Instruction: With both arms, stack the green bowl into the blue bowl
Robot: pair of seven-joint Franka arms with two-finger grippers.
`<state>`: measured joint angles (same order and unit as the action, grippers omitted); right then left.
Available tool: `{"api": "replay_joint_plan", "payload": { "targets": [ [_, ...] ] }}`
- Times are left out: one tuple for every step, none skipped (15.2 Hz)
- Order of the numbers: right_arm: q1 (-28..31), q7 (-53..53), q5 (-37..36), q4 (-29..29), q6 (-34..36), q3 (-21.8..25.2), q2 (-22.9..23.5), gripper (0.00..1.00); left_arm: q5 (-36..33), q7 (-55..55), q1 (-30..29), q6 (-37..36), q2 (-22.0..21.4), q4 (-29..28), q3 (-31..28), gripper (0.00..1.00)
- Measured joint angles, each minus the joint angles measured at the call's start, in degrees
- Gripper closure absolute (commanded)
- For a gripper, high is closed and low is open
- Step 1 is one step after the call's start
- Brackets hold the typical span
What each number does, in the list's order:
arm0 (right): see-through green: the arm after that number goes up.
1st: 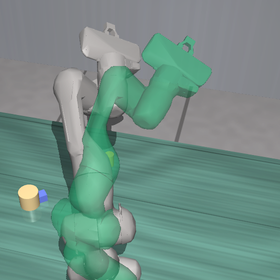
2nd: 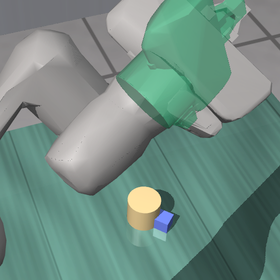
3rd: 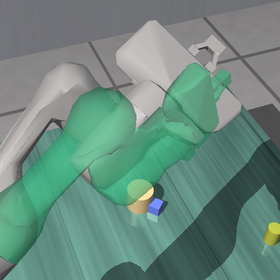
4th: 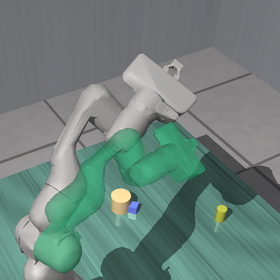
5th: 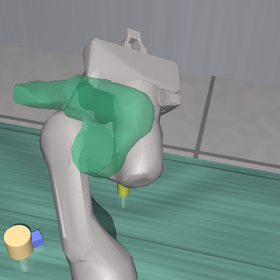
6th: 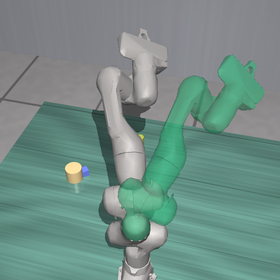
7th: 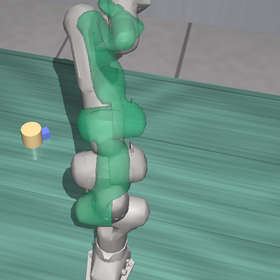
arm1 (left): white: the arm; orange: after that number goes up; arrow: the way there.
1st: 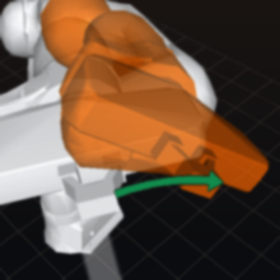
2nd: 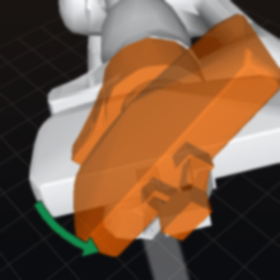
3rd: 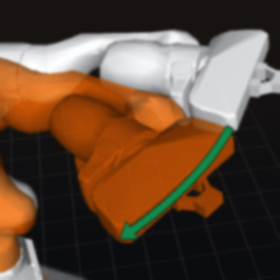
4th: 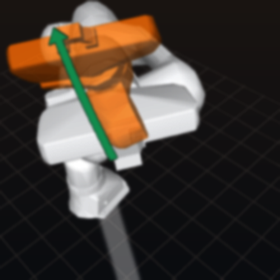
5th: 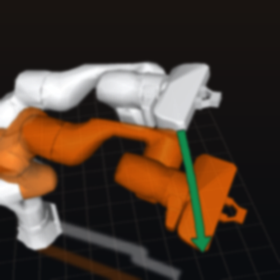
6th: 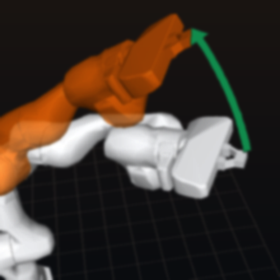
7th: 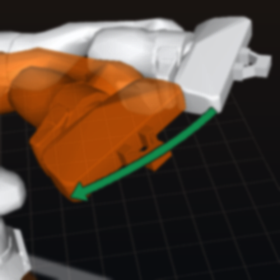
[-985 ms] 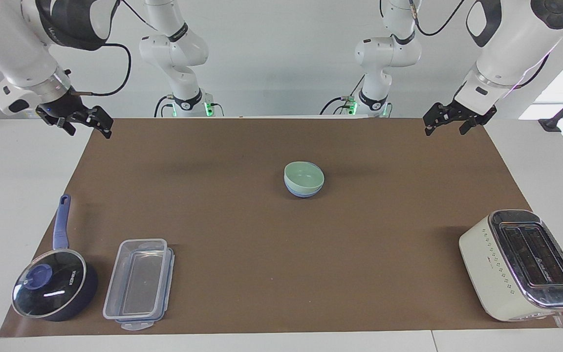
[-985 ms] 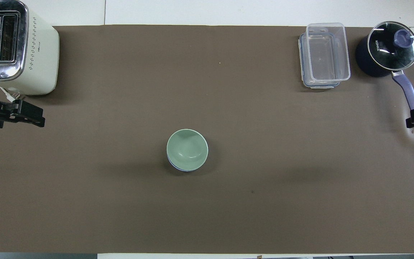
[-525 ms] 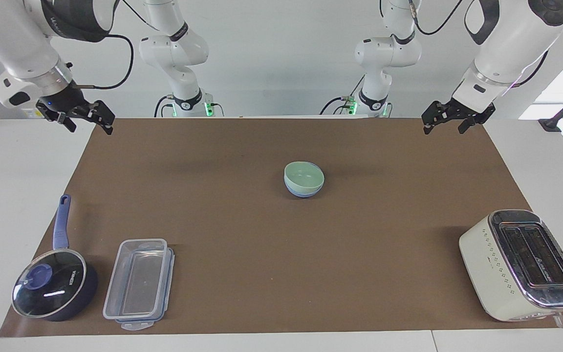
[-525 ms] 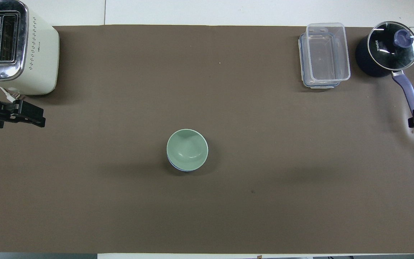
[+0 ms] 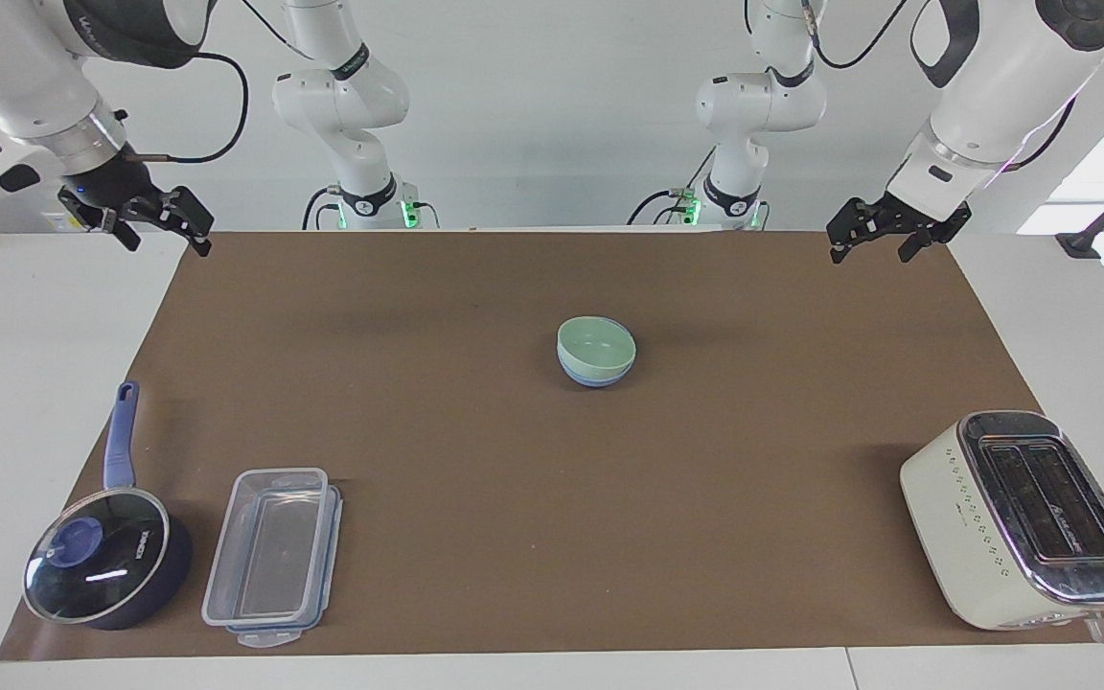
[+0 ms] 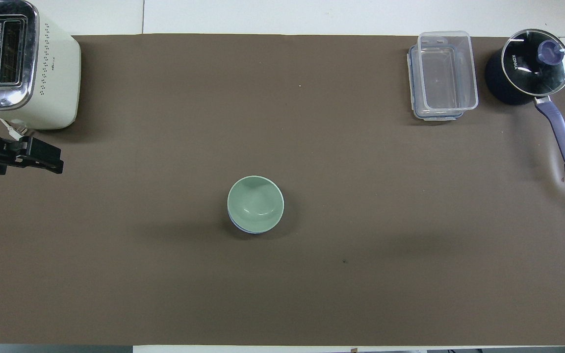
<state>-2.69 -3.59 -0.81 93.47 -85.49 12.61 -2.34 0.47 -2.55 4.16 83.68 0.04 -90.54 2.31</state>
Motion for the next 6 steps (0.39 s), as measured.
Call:
{"api": "replay_joint_plan", "payload": {
  "targets": [
    [0.0,0.0,0.0,0.0,0.0,-0.3,0.0,0.0,0.0,0.0,0.0,0.0,0.0,0.0,0.0,0.0],
    [0.0,0.0,0.0,0.0,0.0,-0.4,0.0,0.0,0.0,0.0,0.0,0.0,0.0,0.0,0.0,0.0],
    [0.0,0.0,0.0,0.0,0.0,-0.6,0.0,0.0,0.0,0.0,0.0,0.0,0.0,0.0,0.0,0.0],
    [0.0,0.0,0.0,0.0,0.0,-1.0,0.0,0.0,0.0,0.0,0.0,0.0,0.0,0.0,0.0,0.0],
    [0.0,0.0,0.0,0.0,0.0,-1.3,0.0,0.0,0.0,0.0,0.0,0.0,0.0,0.0,0.0,0.0],
    [0.0,0.0,0.0,0.0,0.0,-1.5,0.0,0.0,0.0,0.0,0.0,0.0,0.0,0.0,0.0,0.0]
  ]
}}
